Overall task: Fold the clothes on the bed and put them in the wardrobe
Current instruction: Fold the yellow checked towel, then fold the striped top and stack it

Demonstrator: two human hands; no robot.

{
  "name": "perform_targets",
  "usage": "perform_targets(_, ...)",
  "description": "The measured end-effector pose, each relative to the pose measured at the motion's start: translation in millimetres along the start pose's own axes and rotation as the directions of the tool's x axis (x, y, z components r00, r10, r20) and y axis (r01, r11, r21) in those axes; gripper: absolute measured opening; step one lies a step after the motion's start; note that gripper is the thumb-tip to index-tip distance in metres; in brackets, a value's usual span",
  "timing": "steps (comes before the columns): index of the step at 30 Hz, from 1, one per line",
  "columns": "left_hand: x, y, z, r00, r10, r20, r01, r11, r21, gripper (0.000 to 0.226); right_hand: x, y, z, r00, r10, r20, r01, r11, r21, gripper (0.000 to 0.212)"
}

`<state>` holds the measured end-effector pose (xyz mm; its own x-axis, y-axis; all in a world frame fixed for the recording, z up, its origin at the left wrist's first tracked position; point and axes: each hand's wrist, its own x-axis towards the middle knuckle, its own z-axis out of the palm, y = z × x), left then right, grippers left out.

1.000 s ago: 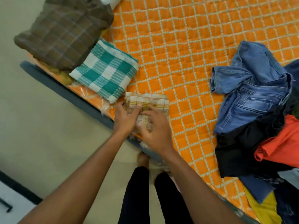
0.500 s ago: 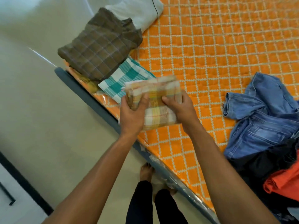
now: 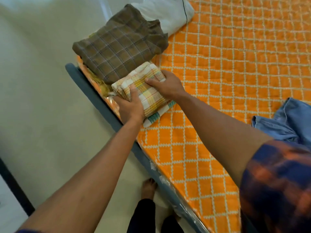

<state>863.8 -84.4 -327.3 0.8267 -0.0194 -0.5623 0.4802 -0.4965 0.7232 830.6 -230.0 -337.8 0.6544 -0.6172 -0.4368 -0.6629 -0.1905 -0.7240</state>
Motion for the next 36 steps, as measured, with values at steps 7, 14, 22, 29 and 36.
perform_targets(7,-15.8,10.6,-25.7,0.986,-0.075,-0.15,0.039,0.972,-0.23,0.058,-55.6,20.1,-52.1,1.0,0.012,0.005,-0.012,0.99,0.141,0.063)
perform_targets(14,-98.2,-42.7,-31.8,0.95,0.27,-0.159,-0.257,0.961,0.098,0.015,-227.0,172.7,-145.2,0.987,0.127,-0.102,-0.153,0.937,-0.314,0.037)
perform_targets(22,-266.6,-153.4,80.5,0.637,-0.133,0.76,-0.412,0.774,0.48,0.02,-428.9,335.9,-230.2,0.956,-0.051,-0.289,-0.174,0.695,-0.698,0.048)
perform_targets(29,-360.5,-201.5,153.0,0.606,-0.067,0.793,-0.33,0.886,0.326,0.084,-452.9,382.0,-269.4,0.966,-0.11,-0.235,-0.046,0.817,-0.575,0.086)
perform_targets(36,-395.5,-209.8,148.3,0.649,0.251,0.718,-0.637,0.695,0.333,0.024,-481.3,408.6,-294.7,0.971,-0.019,-0.239,-0.085,0.904,-0.418,0.066)
